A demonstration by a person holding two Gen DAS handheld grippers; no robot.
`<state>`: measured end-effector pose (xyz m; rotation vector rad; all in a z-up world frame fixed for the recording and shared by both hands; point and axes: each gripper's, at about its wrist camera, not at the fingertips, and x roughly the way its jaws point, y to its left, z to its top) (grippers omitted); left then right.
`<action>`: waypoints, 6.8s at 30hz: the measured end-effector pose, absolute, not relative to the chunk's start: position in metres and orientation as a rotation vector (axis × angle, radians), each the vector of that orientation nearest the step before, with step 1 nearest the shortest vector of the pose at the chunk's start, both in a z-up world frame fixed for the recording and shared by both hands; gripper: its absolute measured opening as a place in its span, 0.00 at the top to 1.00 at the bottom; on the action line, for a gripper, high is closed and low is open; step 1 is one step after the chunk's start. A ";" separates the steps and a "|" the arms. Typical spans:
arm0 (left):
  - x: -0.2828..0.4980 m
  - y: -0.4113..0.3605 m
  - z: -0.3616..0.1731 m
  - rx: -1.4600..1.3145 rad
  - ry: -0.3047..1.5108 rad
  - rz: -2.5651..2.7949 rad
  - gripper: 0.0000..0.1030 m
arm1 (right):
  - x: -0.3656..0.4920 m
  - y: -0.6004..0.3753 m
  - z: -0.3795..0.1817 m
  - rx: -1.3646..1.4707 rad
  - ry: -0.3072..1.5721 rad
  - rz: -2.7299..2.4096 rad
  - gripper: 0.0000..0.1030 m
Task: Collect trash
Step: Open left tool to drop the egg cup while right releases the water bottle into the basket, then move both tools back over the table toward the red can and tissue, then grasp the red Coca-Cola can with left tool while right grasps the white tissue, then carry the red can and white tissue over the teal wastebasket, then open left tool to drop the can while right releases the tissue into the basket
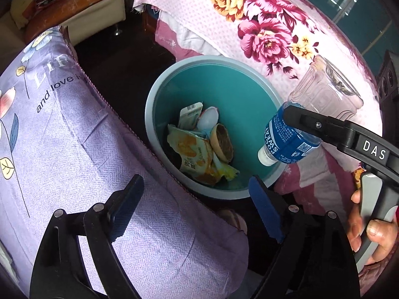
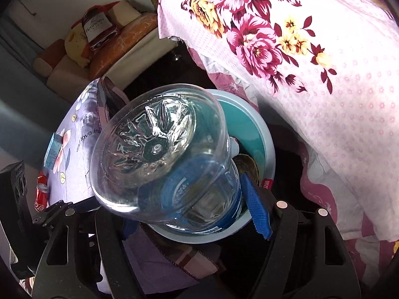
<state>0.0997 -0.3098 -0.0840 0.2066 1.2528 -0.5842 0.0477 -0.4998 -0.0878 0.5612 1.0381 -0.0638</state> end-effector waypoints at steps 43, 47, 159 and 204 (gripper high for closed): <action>0.079 -0.179 -0.048 -0.025 1.165 -0.521 0.10 | 0.058 -0.390 -0.068 0.378 1.198 0.005 0.25; 0.077 -0.151 -0.046 -0.066 1.152 -0.500 0.10 | 0.061 -0.368 -0.059 0.339 1.199 0.015 0.23; 0.114 0.018 -0.037 0.101 1.099 -0.224 0.25 | 0.133 -0.168 -0.034 0.170 1.115 0.370 0.93; 0.083 -0.297 -0.032 0.349 1.114 -0.566 0.25 | 0.026 -0.500 -0.037 0.538 0.877 -0.108 0.93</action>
